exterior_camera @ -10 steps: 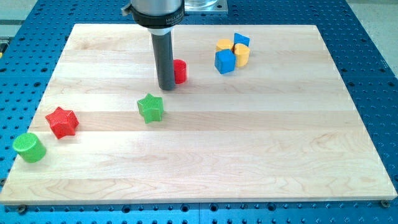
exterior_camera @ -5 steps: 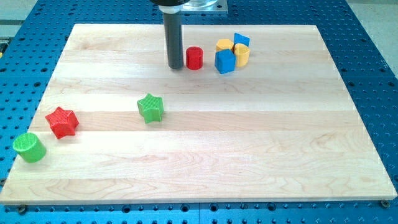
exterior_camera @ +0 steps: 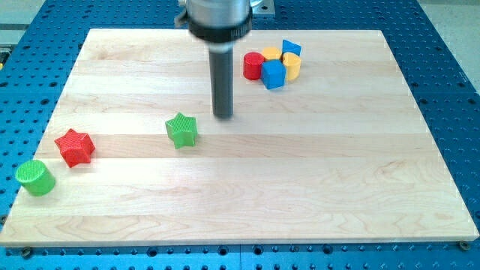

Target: Push the green star and the red circle closely to the group of the blocks

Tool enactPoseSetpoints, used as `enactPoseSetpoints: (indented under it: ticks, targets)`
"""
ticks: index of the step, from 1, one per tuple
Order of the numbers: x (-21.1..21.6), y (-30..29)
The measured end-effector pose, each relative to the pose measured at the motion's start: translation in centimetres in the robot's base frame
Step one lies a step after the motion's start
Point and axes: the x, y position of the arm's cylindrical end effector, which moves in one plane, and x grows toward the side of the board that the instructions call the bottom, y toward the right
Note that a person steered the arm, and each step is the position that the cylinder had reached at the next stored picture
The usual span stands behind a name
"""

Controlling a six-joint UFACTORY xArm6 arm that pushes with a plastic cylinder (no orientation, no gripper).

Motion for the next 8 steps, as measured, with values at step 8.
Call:
enactPoseSetpoints:
  ticks: [8]
  targets:
    - [-18.4,1.0]
